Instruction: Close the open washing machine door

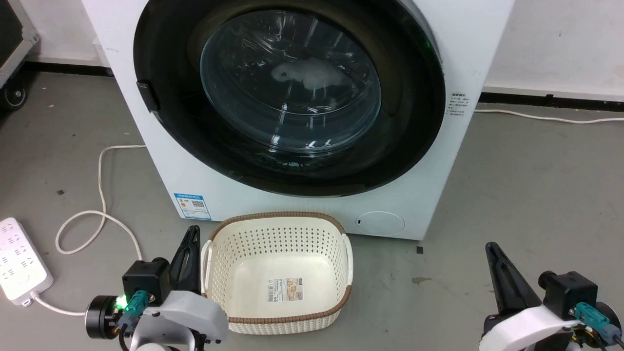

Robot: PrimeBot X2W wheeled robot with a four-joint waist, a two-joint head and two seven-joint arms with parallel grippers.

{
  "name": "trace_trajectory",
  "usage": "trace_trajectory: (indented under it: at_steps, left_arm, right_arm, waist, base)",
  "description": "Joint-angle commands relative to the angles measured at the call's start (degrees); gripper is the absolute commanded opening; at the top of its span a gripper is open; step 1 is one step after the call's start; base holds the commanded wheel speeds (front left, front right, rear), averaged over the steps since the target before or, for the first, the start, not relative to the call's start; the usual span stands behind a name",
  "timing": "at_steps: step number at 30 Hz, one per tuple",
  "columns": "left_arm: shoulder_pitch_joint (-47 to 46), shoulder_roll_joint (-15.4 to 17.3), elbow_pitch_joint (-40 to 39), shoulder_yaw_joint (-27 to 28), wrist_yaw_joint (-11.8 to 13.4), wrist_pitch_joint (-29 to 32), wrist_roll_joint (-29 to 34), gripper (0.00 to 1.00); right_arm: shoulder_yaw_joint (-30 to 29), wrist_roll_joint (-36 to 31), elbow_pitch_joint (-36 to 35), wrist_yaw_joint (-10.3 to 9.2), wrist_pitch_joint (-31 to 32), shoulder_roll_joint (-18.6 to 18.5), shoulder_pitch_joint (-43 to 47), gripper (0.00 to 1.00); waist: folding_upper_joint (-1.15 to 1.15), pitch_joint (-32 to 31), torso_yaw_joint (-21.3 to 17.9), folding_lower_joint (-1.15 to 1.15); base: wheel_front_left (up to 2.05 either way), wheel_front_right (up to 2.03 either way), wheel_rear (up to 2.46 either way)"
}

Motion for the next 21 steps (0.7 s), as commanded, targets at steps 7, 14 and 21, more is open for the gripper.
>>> trace_trajectory:
  at_steps: [7,14,21]
  left_arm:
    - [1.14,-0.57,-0.84,0.85,-0.35,0.59,1.53,0.0]
    - [1.52,-0.95,-1.35,1.38,-0.56,1.13,2.45,0.0]
    - [1.9,-1.33,-1.87,1.9,-0.78,1.67,3.37,0.0]
  right_arm:
    - [0.03,-1.05,-0.44,-0.02,0.4,0.05,-0.39,0.0]
    - [0.05,-1.64,-0.58,-0.02,0.69,0.06,-0.44,0.0]
    - [0.07,-2.24,-0.72,-0.03,0.98,0.06,-0.49,0.0]
  waist:
    - [0.0,-0.06,0.3,0.0]
    - [0.0,-0.12,0.58,0.0]
    - [0.0,-0.18,0.86,0.0]
  base:
    - [0.0,0.0,0.0]
    - [0.0,0.0,0.0]
    - [0.0,0.0,0.0]
